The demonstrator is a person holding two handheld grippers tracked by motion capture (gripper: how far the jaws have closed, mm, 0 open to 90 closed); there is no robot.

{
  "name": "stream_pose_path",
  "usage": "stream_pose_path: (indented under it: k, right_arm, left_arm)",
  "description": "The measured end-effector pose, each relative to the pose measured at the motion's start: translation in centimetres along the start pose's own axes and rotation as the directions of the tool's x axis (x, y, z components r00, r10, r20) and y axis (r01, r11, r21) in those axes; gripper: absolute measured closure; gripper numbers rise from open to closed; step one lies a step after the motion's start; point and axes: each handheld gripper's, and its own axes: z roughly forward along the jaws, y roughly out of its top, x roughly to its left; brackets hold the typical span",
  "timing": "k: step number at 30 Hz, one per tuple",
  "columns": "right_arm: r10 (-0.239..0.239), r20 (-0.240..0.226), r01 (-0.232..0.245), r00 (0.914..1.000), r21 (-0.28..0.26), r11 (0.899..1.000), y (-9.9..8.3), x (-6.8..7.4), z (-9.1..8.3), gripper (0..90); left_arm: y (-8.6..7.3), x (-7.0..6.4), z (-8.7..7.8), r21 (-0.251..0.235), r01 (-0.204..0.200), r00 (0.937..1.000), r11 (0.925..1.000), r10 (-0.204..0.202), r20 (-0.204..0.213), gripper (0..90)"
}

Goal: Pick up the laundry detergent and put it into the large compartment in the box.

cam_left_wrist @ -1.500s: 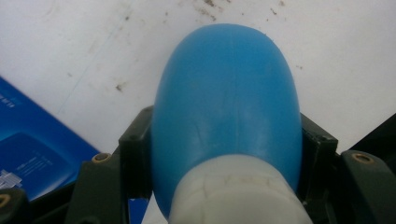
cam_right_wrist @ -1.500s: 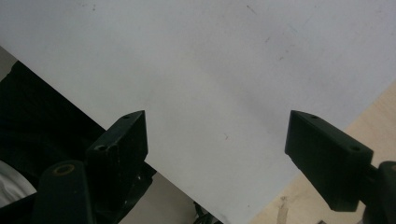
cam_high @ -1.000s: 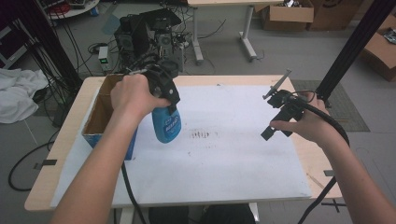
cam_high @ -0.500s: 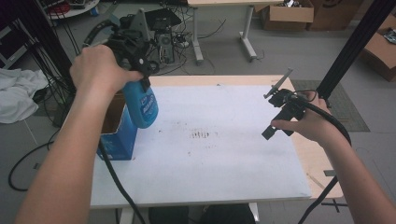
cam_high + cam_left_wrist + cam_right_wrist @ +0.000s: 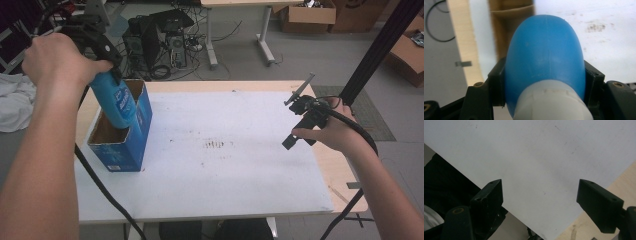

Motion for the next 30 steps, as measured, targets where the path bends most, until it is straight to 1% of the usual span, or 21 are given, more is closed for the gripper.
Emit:
stream_pose_path:
  k: [4, 5, 7, 9, 10, 12, 14, 15, 18, 20, 21, 22, 25, 26, 28, 30]
  right_arm:
    - [0.001, 0.001, -0.001, 1.0000, 0.002, 1.000, 0.0, 0.0, 0.0, 21.4]
    - [-0.004, 0.001, 0.004, 1.0000, 0.002, 1.000, 0.0, -0.1, 0.1, 21.4]
    - [0.002, 0.000, -0.002, 1.0000, 0.003, 1.000, 0.0, -0.1, 0.2, 21.4]
    - [0.005, 0.000, -0.005, 1.0000, 0.006, 1.000, 0.1, -0.1, 0.2, 21.4]
    - [-0.001, 0.000, 0.001, 1.0000, 0.004, 1.000, 0.0, -0.1, 0.3, 21.4]
    - [-0.005, -0.001, 0.005, 1.0000, 0.006, 1.000, 0.1, -0.1, 0.4, 21.4]
    - [0.006, -0.001, -0.006, 1.0000, 0.011, 1.000, 0.1, -0.1, 0.4, 21.4]
    - [0.007, -0.002, -0.007, 1.0000, 0.009, 1.000, 0.1, -0.1, 0.4, 21.4]
    - [0.000, 0.000, 0.000, 1.0000, 0.009, 1.000, 0.1, -0.2, 0.5, 21.4]
    - [0.004, 0.000, -0.004, 1.0000, 0.010, 1.000, 0.1, -0.2, 0.5, 21.4]
    - [0.007, -0.001, -0.007, 1.0000, 0.012, 1.000, 0.1, -0.2, 0.6, 21.4]
    - [0.000, 0.002, 0.000, 1.0000, 0.014, 1.000, 0.0, -0.3, 0.6, 21.4]
    - [0.013, 0.000, -0.013, 0.9999, 0.014, 1.000, 0.0, -0.4, 0.7, 21.4]
    - [0.010, 0.000, -0.010, 0.9999, 0.014, 1.000, 0.0, -0.4, 0.7, 21.4]
    - [0.005, 0.003, -0.005, 1.0000, 0.020, 1.000, 0.0, -0.4, 0.8, 21.4]
    - [0.013, 0.001, -0.013, 0.9999, 0.020, 1.000, -0.1, -0.4, 0.8, 21.4]
  left_arm:
    - [-0.1, 1.0, 0.1, -0.002, 0.032, 0.9990, 0.9995, -0.032, -0.031, 38.3]
    - [-0.1, 1.2, 0.2, 0.001, 0.037, 0.9985, 0.9993, -0.037, -0.039, 38.3]
    - [-0.1, 1.5, 0.4, 0.001, 0.047, 0.9977, 0.9989, -0.047, -0.048, 38.3]
    - [0.0, 1.7, 0.6, -0.001, 0.049, 0.9974, 0.9988, -0.049, -0.053, 38.3]
    - [0.0, 1.8, 0.7, 0.005, 0.053, 0.9974, 0.9986, -0.052, -0.050, 38.3]
    - [0.1, 2.1, 0.9, -0.002, 0.059, 0.9974, 0.9983, -0.059, -0.042, 38.3]
    - [0.2, 2.3, 1.3, 0.005, 0.055, 0.9977, 0.9985, -0.055, -0.040, 38.3]
    - [0.2, 2.3, 1.5, 0.003, 0.062, 0.9973, 0.9981, -0.062, -0.041, 38.3]
    - [0.4, 2.6, 2.3, 0.010, 0.067, 0.9964, 0.9977, -0.067, -0.052, 38.3]
    - [0.5, 2.7, 2.9, 0.015, 0.070, 0.9963, 0.9974, -0.069, -0.051, 38.3]
    - [0.5, 2.8, 3.2, 0.015, 0.069, 0.9964, 0.9975, -0.068, -0.050, 38.3]
    - [0.6, 2.9, 3.6, 0.023, 0.070, 0.9966, 0.9972, -0.069, -0.044, 38.3]
    - [0.7, 3.0, 4.7, 0.037, 0.069, 0.9970, 0.9970, -0.067, -0.037, 38.3]
    - [0.8, 3.0, 5.1, 0.043, 0.063, 0.9974, 0.9971, -0.061, -0.037, 38.3]
    - [0.9, 3.1, 5.9, 0.049, 0.063, 0.9976, 0.9968, -0.062, -0.033, 38.3]
    - [1.0, 3.3, 6.6, 0.051, 0.064, 0.9976, 0.9966, -0.063, -0.027, 38.2]
